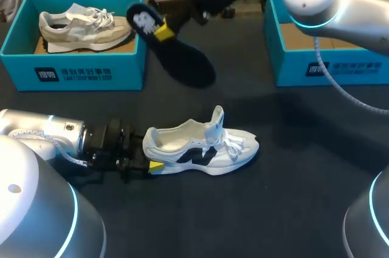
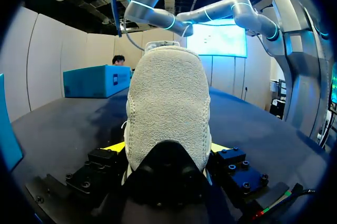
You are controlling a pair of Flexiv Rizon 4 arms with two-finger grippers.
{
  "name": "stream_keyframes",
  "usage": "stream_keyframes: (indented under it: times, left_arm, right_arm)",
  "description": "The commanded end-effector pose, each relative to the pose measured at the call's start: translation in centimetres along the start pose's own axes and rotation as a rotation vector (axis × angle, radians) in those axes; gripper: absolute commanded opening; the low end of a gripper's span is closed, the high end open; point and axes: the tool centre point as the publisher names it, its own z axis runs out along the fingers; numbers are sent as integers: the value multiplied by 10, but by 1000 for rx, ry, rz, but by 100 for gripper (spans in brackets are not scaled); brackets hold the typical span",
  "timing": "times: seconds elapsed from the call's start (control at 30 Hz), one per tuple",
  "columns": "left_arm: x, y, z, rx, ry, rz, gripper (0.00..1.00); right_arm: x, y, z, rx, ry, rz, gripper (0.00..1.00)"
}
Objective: Take the shoe out of the shoebox, open the shoe tongue, remove and reinsert the insole, then place the shoe into the shoebox
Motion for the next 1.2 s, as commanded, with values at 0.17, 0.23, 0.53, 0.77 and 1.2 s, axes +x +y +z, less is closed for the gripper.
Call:
stream_keyframes:
  times: [0.17, 0.23, 0.53, 0.77, 1.2]
  left_arm:
    - [0, 2, 0, 0, -4, 0, 0]
    - [0, 2, 0, 0, -4, 0, 0]
    - [0, 2, 0, 0, -4, 0, 0]
    - [0, 2, 0, 0, -4, 0, 0]
    - [0, 2, 0, 0, -4, 0, 0]
  right_arm:
    - [18, 31, -34, -171, 9, 55, 0]
    - [23, 39, -39, -223, 25, 67, 0]
    - [56, 66, -70, -279, 46, 151, 0]
    - [83, 76, -82, -288, 30, 212, 0]
    - [112, 83, -93, -301, -81, 208, 0]
